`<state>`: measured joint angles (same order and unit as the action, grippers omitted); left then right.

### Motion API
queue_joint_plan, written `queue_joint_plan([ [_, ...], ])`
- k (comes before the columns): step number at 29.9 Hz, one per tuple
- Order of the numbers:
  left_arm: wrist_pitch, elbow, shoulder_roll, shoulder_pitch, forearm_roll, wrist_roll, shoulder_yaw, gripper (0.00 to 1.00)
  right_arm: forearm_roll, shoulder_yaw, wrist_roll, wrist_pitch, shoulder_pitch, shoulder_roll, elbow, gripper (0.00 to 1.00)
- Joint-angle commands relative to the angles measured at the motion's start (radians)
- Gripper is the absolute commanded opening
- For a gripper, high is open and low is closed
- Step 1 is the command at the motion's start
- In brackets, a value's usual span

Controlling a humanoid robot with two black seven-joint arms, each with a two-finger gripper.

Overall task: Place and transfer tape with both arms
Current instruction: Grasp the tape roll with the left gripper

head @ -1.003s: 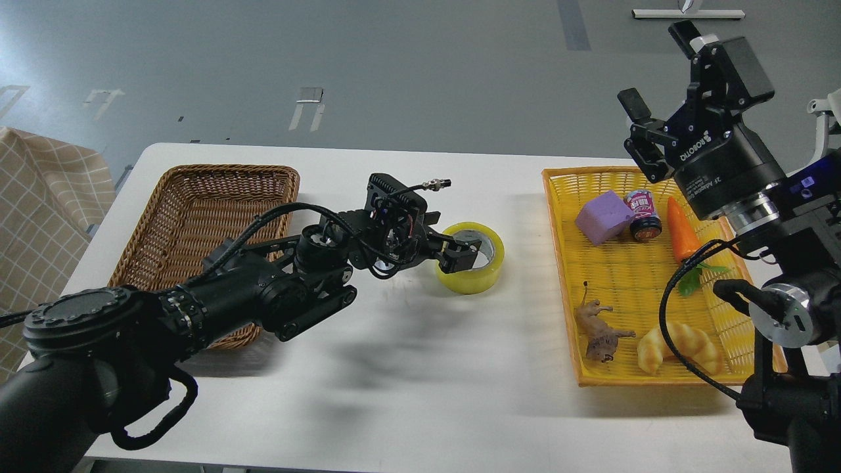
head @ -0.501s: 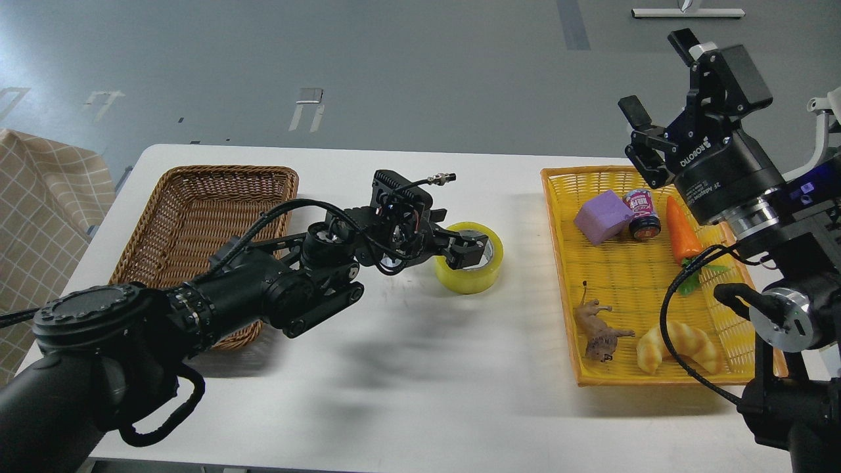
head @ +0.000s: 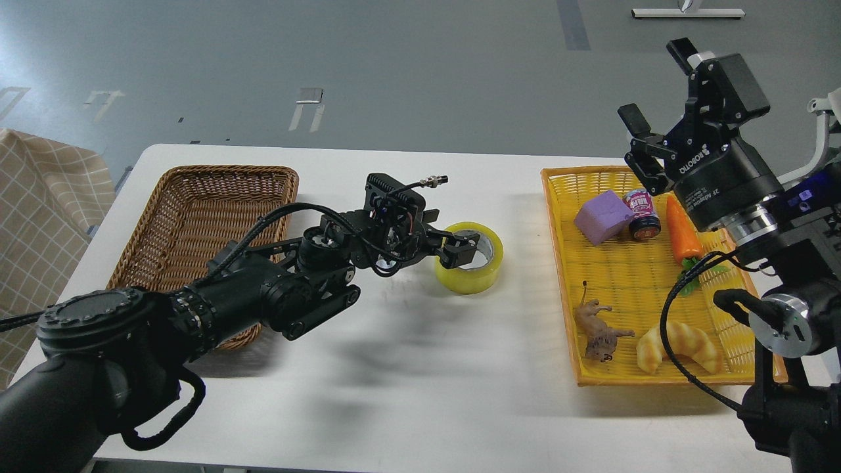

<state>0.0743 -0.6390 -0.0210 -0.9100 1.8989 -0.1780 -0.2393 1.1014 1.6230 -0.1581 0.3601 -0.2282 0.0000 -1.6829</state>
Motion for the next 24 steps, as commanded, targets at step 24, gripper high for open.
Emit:
queue_joint_plan([
  [24, -0.004, 0.073, 0.021, 0.0, -0.009, -0.018, 0.026, 0.82, 0.0, 0.006, -0.004, 0.0, 0.03, 0.0, 0.0, 1.0],
])
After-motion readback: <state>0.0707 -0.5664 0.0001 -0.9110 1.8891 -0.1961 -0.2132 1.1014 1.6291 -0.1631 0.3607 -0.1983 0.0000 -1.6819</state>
